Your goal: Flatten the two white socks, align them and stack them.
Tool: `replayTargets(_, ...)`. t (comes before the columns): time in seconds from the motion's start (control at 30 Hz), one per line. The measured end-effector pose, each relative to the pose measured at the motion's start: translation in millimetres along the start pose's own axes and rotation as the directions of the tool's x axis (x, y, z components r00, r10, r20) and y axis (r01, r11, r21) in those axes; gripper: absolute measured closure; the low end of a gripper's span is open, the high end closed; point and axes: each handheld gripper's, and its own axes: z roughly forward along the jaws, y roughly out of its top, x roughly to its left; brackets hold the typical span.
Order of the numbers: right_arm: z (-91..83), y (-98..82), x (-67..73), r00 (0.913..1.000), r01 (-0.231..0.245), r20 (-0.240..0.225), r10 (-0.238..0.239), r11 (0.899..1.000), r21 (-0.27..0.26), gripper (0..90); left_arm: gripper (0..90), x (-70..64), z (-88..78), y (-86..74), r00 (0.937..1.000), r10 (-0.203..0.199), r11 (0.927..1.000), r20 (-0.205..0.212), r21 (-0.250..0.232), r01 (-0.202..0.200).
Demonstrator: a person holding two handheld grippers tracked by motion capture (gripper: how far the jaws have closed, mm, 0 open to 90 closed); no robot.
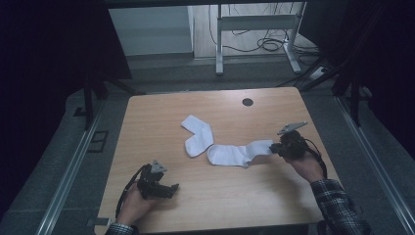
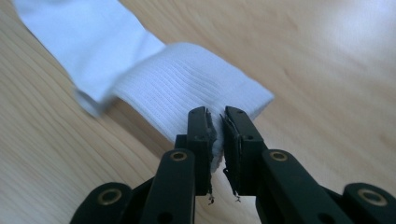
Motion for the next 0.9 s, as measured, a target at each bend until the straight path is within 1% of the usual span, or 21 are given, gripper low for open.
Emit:
replayTargets(0.03, 2.9, -4.9, -2.1, 1.0000, -0.009, 0.001, 0.009, 1.000, 0.012, 78.5, 9.6, 0.0, 0.0, 0.1, 1.0000, 0.000, 1.0000, 0.000, 0.000, 0.000)
replayTargets(0.07, 5.9, -9.6, -4.8, 1.0000, -0.006, 0.007, 0.006, 1.000, 0.024, 76.5, 9.6, 0.1, 0.0, 0.1, 1.0000, 0.001, 1.0000, 0.001, 0.001, -0.001)
replayTargets(0.1, 8.8, -14.5, -7.6, 0.9999, -0.010, 0.013, 0.010, 0.999, 0.045, 73.3, 9.6, 0.1, 0.0, 0.2, 1.0000, 0.001, 1.0000, 0.001, 0.002, -0.001)
replayTargets(0.17, 9.7, -19.2, -11.1, 0.9996, -0.021, 0.019, 0.020, 0.999, 0.050, 66.6, 9.6, 0.0, -0.2, 0.7, 1.0000, 0.000, 1.0000, 0.000, 0.007, 0.000)
replayTargets(0.23, 6.1, -21.4, -14.6, 0.9988, -0.046, 0.017, 0.046, 0.999, 0.022, 61.2, 10.6, -0.1, -0.9, 1.4, 1.0000, 0.003, 0.9999, 0.002, 0.015, -0.003)
replayTargets(0.3, 1.6, -21.9, -16.8, 0.9978, -0.064, 0.017, 0.064, 0.998, -0.008, 58.5, 12.9, 0.3, -2.1, 2.9, 1.0000, 0.004, 0.9996, 0.004, 0.027, -0.004)
replayTargets(0.37, -1.0, -22.5, -17.6, 0.9974, -0.068, 0.022, 0.069, 0.997, -0.022, 56.1, 12.8, 0.1, -2.5, 5.1, 0.9999, 0.011, 0.9994, 0.009, 0.032, -0.011)
replayTargets(0.4, -1.6, -22.9, -17.8, 0.9973, -0.068, 0.026, 0.069, 0.997, -0.026, 55.5, 12.9, -0.5, -2.8, 7.0, 0.9999, 0.014, 0.9994, 0.005, 0.030, -0.014)
replayTargets(0.43, -2.0, -23.4, -17.9, 0.9971, -0.071, 0.026, 0.072, 0.997, -0.030, 55.2, 13.1, -1.1, -3.7, 9.6, 0.9999, 0.016, 0.9996, 0.006, 0.023, -0.016)
replayTargets(0.47, -1.8, -23.9, -17.8, 0.9969, -0.072, 0.027, 0.073, 0.997, -0.036, 52.7, 14.4, -1.6, -4.8, 12.9, 0.9998, 0.017, 0.9998, 0.004, 0.009, -0.017)
replayTargets(0.53, -1.7, -24.0, -17.6, 0.9969, -0.073, 0.028, 0.074, 0.997, -0.039, 52.2, 15.9, -3.2, -7.5, 23.4, 0.9999, 0.008, 0.9994, 0.011, -0.035, -0.008)
replayTargets(0.57, -1.0, -24.2, -17.4, 0.9968, -0.075, 0.025, 0.076, 0.996, -0.039, 50.7, 17.8, -4.0, -8.2, 27.5, 0.9999, 0.007, 0.9989, 0.011, -0.047, -0.007)
replayTargets(0.67, 1.2, -25.1, -16.7, 0.9971, -0.069, 0.030, 0.070, 0.997, -0.036, 48.6, 23.0, -9.9, -7.7, 43.4, 1.0000, 0.000, 0.9951, 0.010, -0.099, 0.001)
replayTargets(0.7, 1.8, -25.4, -16.3, 0.9970, -0.070, 0.029, 0.071, 0.997, -0.035, 48.3, 23.9, -12.1, -6.9, 47.8, 0.9999, 0.013, 0.9945, 0.010, -0.104, -0.012)
replayTargets(0.77, 2.3, -26.1, -16.8, 0.9971, -0.069, 0.031, 0.070, 0.997, -0.034, 48.0, 26.3, -17.3, -3.7, 55.4, 0.9993, 0.038, 0.9933, -0.005, -0.109, -0.038)
replayTargets(0.83, 2.0, -26.5, -17.8, 0.9963, -0.080, 0.029, 0.081, 0.996, -0.038, 46.9, 27.5, -21.4, 0.2, 62.9, 0.9986, 0.051, 0.9922, -0.012, -0.113, -0.052)
replayTargets(0.87, 1.9, -26.7, -18.5, 0.9960, -0.083, 0.028, 0.084, 0.996, -0.040, 46.3, 27.5, -22.7, 1.7, 66.6, 0.9981, 0.061, 0.9911, -0.007, -0.118, -0.062)
replayTargets(0.9, 1.8, -26.9, -18.8, 0.9958, -0.087, 0.026, 0.088, 0.995, -0.041, 45.8, 27.4, -23.9, 3.1, 70.3, 0.9974, 0.072, 0.9894, 0.007, -0.127, -0.070)
